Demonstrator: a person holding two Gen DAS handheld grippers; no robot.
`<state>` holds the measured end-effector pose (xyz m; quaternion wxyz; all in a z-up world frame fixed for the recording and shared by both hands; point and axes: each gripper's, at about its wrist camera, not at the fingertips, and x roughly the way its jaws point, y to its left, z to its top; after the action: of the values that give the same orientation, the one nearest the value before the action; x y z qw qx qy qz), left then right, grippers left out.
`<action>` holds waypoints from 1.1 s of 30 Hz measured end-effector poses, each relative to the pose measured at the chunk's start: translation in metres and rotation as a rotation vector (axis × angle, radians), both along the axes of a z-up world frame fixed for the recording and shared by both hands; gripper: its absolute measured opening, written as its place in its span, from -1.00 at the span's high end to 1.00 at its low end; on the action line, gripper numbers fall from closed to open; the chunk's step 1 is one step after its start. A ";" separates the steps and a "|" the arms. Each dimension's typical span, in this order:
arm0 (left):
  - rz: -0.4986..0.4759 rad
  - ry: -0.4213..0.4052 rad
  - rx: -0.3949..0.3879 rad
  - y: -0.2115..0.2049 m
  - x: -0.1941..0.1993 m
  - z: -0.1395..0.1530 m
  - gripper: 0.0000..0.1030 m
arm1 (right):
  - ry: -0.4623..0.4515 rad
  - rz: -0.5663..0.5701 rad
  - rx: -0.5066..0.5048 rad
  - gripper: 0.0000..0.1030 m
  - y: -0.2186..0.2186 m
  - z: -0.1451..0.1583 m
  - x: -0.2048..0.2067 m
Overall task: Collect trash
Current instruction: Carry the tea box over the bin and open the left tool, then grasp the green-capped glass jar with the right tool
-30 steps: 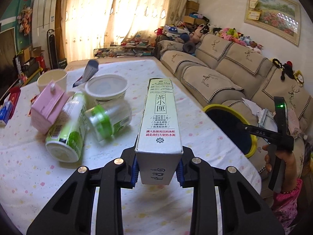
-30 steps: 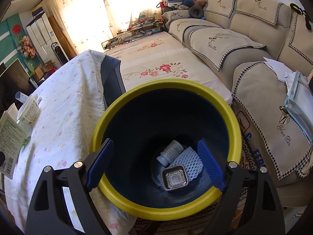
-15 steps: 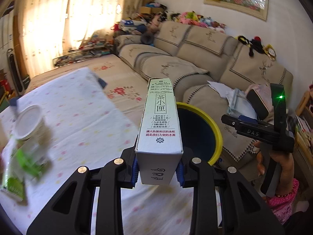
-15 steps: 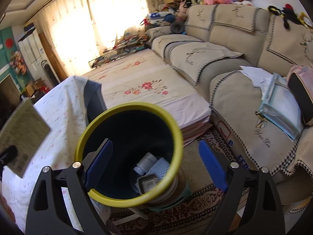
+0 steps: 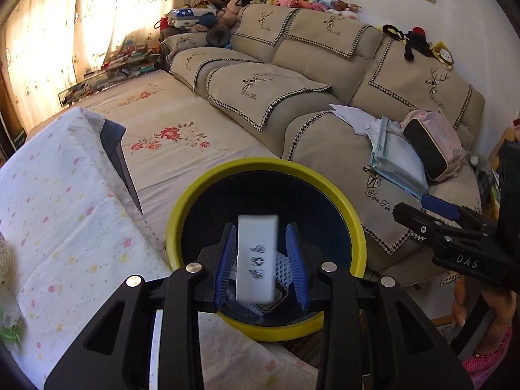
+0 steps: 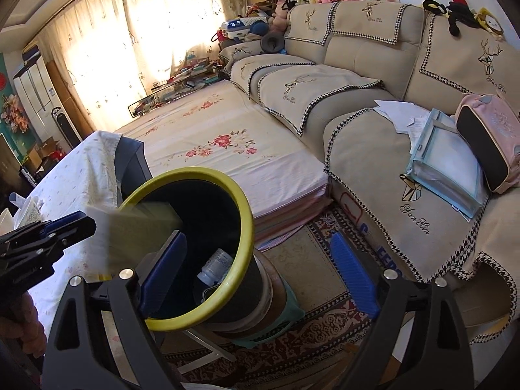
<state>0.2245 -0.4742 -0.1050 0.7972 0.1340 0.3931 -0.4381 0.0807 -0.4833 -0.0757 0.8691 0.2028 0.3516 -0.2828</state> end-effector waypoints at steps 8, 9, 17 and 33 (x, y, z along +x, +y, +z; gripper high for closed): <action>0.062 -0.033 -0.062 0.063 0.002 0.027 0.19 | 0.012 0.045 -0.004 -0.67 0.015 0.001 0.013; 0.077 -0.035 -0.074 0.075 0.002 0.030 0.15 | 0.015 0.053 -0.006 -0.67 0.018 0.001 0.015; 0.274 -0.057 -0.150 0.197 -0.010 0.046 0.03 | 0.033 0.178 -0.018 -0.67 0.060 0.004 0.050; 0.703 -0.110 -0.156 0.422 -0.048 0.034 -0.36 | 0.057 0.694 -0.006 -0.67 0.243 0.013 0.159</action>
<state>0.1770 -0.0526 -0.0711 0.9268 -0.0471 0.3373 -0.1581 0.2397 -0.2398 -0.0625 0.9038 0.0604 0.4230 0.0231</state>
